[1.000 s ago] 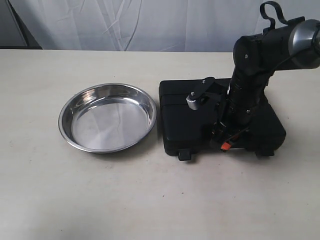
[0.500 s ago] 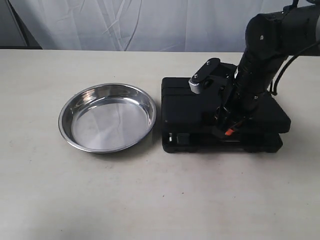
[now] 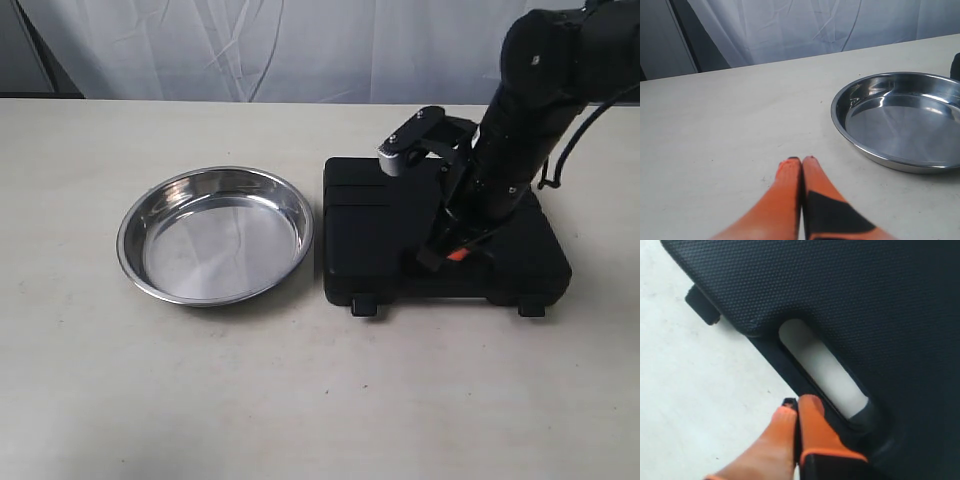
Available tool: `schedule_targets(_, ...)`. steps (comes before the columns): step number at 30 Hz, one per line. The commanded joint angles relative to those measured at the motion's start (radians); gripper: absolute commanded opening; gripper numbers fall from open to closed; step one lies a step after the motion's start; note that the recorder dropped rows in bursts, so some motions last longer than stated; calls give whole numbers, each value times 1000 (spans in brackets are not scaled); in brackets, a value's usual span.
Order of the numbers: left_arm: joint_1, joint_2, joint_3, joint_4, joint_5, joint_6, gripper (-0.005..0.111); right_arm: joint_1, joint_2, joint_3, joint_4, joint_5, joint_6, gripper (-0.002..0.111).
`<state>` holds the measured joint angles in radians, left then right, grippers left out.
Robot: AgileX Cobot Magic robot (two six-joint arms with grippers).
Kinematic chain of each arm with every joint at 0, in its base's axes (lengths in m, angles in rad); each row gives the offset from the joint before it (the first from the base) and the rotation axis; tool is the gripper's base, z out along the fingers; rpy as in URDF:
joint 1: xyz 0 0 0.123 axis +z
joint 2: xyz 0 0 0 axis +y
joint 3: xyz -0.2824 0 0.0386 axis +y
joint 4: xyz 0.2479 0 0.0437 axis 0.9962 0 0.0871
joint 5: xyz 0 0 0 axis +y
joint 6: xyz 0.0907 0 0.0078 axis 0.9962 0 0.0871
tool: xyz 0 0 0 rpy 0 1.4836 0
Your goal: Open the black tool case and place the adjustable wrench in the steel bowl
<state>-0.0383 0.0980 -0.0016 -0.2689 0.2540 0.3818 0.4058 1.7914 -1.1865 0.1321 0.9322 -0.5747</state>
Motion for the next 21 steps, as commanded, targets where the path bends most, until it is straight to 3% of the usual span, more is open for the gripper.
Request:
schedule_targets(1,-6,-5,2,0,-8,-6,0,16,56,-2,5,-13,-16,14)
schedule_targets(5,-6,-5,2,0,-8,-6,0,30,92,-2,-23,-66,-27,56)
schedule_targets(7,-6,-5,2,0,-8,-6,0,36,116,-2,-67,-75,-27,68)
schedule_targets(17,-6,-5,2,0,-8,-6,0,38,190,-2,-104,-105,-27,61)
schedule_targets(21,-6,-5,2,0,-8,-6,0,38,184,-2,-102,-101,-27,39)
